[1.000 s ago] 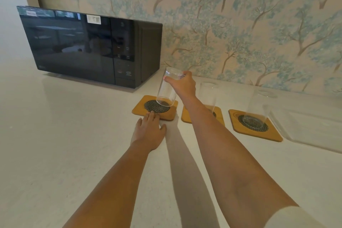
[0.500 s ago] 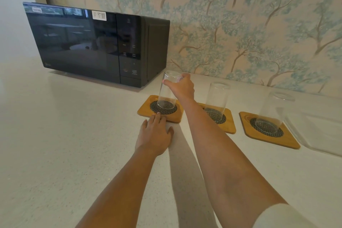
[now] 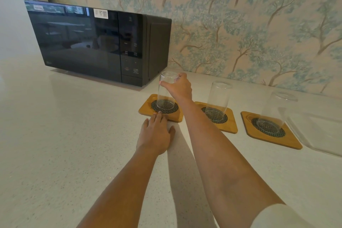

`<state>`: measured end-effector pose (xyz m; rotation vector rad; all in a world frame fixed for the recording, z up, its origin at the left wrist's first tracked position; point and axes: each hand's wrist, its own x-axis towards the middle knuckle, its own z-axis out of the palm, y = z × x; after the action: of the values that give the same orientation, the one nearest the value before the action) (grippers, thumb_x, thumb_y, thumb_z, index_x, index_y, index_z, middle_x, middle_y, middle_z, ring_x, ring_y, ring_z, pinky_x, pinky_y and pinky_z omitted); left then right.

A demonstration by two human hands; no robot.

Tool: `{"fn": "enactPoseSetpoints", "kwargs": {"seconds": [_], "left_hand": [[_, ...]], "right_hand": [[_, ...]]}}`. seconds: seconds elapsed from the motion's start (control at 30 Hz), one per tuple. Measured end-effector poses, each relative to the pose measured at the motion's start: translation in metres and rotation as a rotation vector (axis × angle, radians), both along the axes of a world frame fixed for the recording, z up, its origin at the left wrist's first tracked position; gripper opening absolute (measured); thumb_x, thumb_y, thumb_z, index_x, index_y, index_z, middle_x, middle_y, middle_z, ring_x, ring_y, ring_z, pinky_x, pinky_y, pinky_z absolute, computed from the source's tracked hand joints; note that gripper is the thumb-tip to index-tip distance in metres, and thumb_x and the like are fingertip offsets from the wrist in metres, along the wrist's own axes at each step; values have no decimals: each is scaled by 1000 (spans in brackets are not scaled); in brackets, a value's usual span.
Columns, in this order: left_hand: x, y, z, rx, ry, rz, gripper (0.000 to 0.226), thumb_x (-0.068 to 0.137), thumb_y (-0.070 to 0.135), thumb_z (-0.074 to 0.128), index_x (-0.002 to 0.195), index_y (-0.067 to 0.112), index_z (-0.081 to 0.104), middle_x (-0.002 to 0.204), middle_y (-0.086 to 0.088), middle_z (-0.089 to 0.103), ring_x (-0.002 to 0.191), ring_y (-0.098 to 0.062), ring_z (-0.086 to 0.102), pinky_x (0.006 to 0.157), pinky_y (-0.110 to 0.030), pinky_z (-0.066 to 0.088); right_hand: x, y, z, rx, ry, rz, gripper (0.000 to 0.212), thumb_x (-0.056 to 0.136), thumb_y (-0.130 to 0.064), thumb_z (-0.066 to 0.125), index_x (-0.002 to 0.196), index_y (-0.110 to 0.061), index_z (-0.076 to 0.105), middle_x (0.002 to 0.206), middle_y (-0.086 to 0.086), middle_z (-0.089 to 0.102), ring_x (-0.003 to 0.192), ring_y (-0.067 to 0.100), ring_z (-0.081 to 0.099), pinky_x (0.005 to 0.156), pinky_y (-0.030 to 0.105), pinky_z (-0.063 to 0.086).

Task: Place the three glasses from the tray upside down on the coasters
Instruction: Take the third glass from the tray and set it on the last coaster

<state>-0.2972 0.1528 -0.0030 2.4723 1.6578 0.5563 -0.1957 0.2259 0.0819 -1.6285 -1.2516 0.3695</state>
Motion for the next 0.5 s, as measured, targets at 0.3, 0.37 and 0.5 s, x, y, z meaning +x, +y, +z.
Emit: {"fn": "enactPoseSetpoints", "kwargs": {"seconds": [0.3,0.37,0.5], "left_hand": [[-2,-2,1,9,30,-5,56,98,45,24,145,14,27,158,-6,21,146,-22,14,120,-41,16],[-1,-1,1,9,27,1,57,98,45,24,145,14,26,157,-7,21,146,-22,15,120,-41,16],[-1,-2,1,14,34,0,56,98,45,24,145,13,27,157,-7,22,146,-23,16,120,-41,16]], "right_hand": [[-7,1,-1,-18,-39,35,77,75,-40,75,136,-13,38,134,9,54,122,25,53,82,26,38],[-8,2,-2,-19,-40,36,77,75,-40,75,137,-13,37,135,9,52,124,25,52,87,28,42],[-6,3,-5,-41,-60,61,81,76,-35,76,141,-14,32,139,10,45,128,26,46,99,35,44]]}}
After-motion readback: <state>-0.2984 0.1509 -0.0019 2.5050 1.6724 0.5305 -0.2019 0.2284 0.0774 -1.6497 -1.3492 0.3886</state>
